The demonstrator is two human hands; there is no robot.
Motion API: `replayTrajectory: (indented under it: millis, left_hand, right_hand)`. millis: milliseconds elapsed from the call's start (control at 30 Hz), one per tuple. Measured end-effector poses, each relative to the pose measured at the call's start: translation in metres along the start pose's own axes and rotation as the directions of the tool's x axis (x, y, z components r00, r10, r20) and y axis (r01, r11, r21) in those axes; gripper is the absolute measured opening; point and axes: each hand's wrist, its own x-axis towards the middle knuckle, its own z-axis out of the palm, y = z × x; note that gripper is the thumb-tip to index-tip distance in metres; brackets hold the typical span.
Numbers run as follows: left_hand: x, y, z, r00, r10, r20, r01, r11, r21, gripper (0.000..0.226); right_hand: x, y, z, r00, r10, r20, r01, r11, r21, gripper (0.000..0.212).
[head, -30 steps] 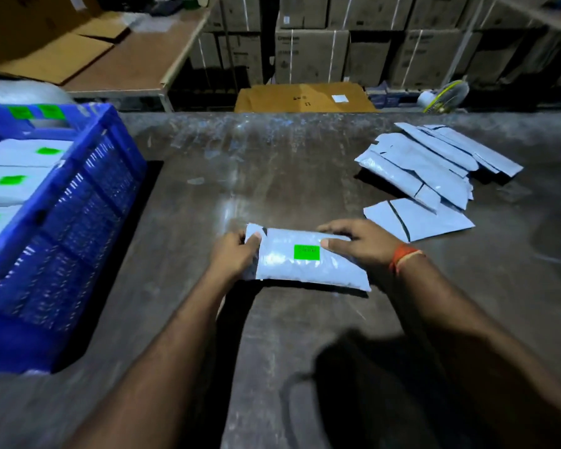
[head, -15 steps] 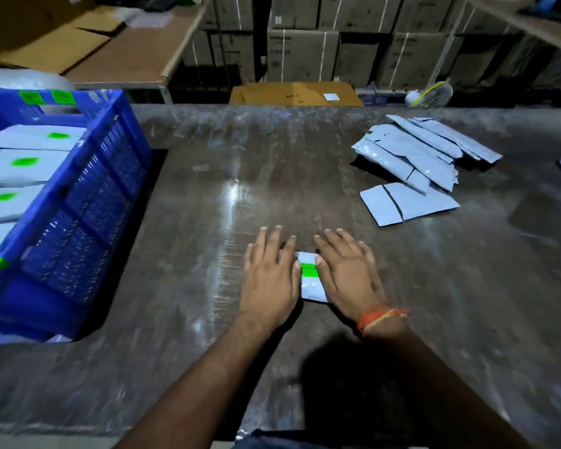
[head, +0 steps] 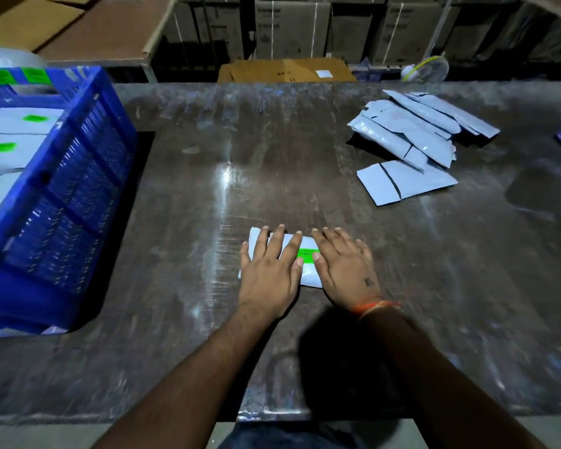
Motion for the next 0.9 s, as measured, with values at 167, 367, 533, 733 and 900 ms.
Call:
replayTrajectory:
  millis: [167, 367, 533, 733, 900]
  left_hand:
    - [0.001, 0.001, 0.005, 1.000, -0.006, -0.006, 0.006, 1.000, -0.002, 0.052]
    - [0.001, 0.000, 0.007, 1.000, 0.006, 0.000, -0.006, 0.999, -0.035, 0.052]
    - [-0.004, -0.016, -0.006, 0.969, -0.245, -0.042, 0.215, 0.912, -0.348, 0.055]
    - [0.000, -0.026, -0.025, 0.927, -0.326, 0.187, 0.373, 0.730, -0.573, 0.054]
    - [0.000, -0.028, -0.034, 0.897, -0.307, 0.318, 0.390, 0.209, -0.897, 0.034]
  right_hand:
    - [0.001, 0.002, 0.005, 1.000, -0.003, 0.005, 0.003, 1.000, 0.023, 0.055]
    - [0.002, 0.002, 0.004, 1.000, -0.005, 0.030, 0.004, 0.999, 0.032, 0.057]
    - [-0.021, 0.003, -0.002, 0.947, 0.310, -0.080, -0.290, 0.937, 0.196, 0.069]
    - [-0.031, 0.011, -0.004, 0.897, 0.442, 0.009, -0.400, 0.804, 0.441, 0.077]
    - [-0.022, 0.022, -0.023, 0.916, 0.400, 0.033, -0.246, 0.494, 0.834, 0.042]
